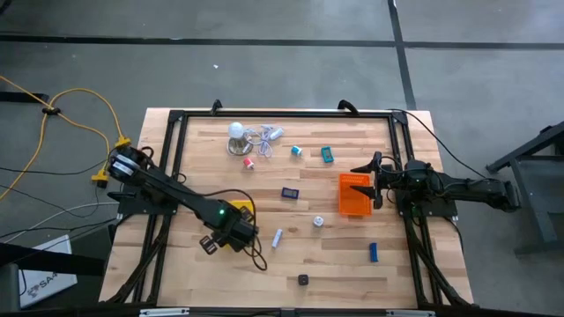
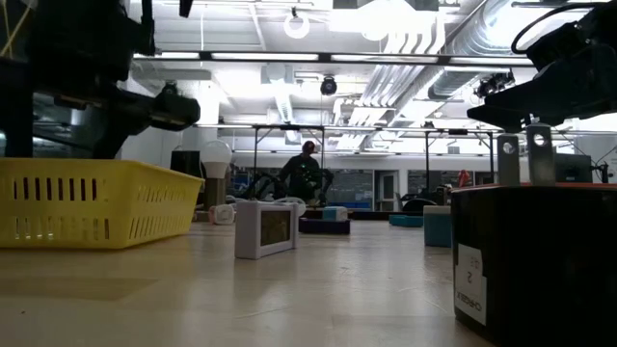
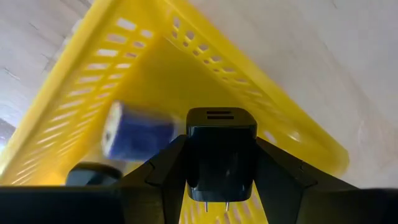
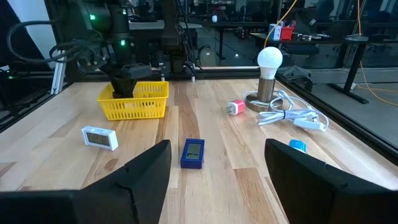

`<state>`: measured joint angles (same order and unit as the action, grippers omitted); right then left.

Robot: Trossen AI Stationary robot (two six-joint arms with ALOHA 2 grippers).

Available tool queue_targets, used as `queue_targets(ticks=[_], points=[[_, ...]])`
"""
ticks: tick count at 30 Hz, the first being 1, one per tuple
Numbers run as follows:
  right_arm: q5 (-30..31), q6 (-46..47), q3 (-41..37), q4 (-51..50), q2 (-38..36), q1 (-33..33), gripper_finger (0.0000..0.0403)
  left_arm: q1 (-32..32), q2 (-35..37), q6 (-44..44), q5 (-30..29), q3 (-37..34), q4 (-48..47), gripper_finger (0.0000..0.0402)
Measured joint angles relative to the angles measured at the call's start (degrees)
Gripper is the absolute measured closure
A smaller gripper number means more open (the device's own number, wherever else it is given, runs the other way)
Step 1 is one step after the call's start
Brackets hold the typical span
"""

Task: Pick & Place Office items
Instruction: Put the left black charger adapter into the yellow bin

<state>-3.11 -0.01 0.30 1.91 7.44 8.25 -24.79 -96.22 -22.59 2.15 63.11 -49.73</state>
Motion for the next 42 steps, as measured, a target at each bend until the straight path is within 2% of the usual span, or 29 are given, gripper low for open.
queue_targets(ticks=[15, 24, 42], points=[[0.00, 0.00, 0.00, -0.02, 0.00, 0.00, 0.0155, 0.01, -0.88, 2.09, 0.08, -0.02, 0.54, 0.0242], [0.00, 0.00, 0.00, 0.00, 0.00, 0.00, 0.0155, 2.49, -0.86, 4.62, 6.60, -0.02, 0.49, 0.0228], [0.00, 0.00, 0.02, 0.00, 0.00, 0.00, 0.0155, 3.27, -0.81, 4.07, 6.75, -0.02, 0.70, 0.0226]])
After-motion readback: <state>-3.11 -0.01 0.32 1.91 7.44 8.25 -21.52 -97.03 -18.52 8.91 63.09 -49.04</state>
